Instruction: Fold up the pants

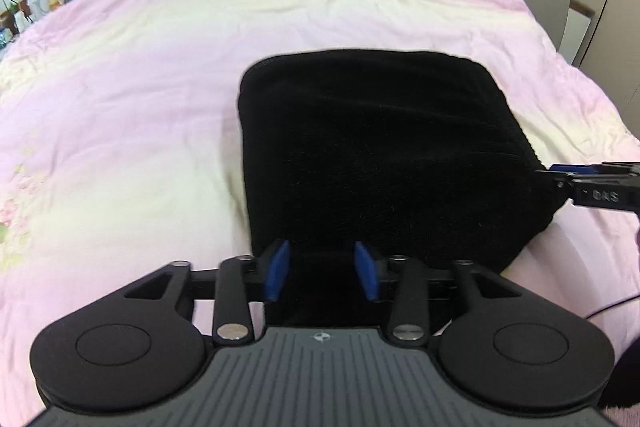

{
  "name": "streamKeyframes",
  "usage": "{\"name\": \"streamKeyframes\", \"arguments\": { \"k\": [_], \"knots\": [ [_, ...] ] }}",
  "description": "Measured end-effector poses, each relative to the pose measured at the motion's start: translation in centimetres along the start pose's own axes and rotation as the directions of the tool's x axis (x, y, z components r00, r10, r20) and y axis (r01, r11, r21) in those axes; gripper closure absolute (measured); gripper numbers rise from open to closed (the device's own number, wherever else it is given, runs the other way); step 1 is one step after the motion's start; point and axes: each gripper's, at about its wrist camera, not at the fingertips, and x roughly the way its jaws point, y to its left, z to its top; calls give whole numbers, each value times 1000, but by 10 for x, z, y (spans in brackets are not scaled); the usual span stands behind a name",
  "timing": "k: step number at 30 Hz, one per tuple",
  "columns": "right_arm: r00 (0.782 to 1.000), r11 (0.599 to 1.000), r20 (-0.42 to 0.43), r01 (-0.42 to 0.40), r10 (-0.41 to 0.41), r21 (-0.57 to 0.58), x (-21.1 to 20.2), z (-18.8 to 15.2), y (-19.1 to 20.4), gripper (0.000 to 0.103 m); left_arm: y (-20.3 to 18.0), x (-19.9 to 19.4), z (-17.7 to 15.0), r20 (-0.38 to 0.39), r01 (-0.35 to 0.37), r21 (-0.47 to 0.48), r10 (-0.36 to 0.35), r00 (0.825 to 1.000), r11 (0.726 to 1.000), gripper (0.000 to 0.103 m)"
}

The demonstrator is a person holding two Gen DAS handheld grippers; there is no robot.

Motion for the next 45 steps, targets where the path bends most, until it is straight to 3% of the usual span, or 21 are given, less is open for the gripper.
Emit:
{"name": "streamKeyframes", "arguments": {
  "k": [6,9,12,13,14,20,24,26,31,41,43,45],
  "knots": [
    [1000,1000,20,3,-3,2,-2,-2,2,67,-20,-12,-47,-45,-85,145,92,995,986,34],
    [1000,1000,22,-9,9,13,-3,-3,-1,67,-26,8,-56,-52,-176,121,183,982,977,35],
    [1000,1000,26,-13,13,10,-4,-5,-1,67,-12,19,-49,-51,-148,-58,146,988,987,44],
    [1000,1000,27,-14,13,11,-4,-5,-1,67,-9,23,-47,-56,-139,-101,133,989,985,59],
    [1000,1000,27,-14,14,11,-5,-5,-1,67,-9,26,-46,-61,-130,-112,124,990,985,66],
    [999,1000,26,-24,24,7,-4,-5,-4,67,-22,14,-69,-28,-169,116,174,984,979,78],
    [999,1000,32,-20,20,1,-5,-6,-3,67,-40,18,-81,-25,-195,252,207,978,948,80],
    [999,1000,32,-17,17,-2,-5,-6,-1,67,-38,24,-82,-53,-182,244,200,978,953,85],
    [1000,1000,16,-23,23,-6,-5,-2,-3,67,-33,21,-79,-96,-142,191,162,982,971,86],
    [999,999,-41,-27,25,-43,-4,13,-2,66,-30,-9,-68,-112,-140,196,164,980,970,90],
    [999,997,-47,-17,14,-70,-7,15,2,62,-31,-22,-65,-101,-149,216,174,980,965,90],
    [999,995,-54,-2,-3,-97,-12,17,5,51,-30,-36,-58,-75,-157,222,177,981,962,87]
  ]
}}
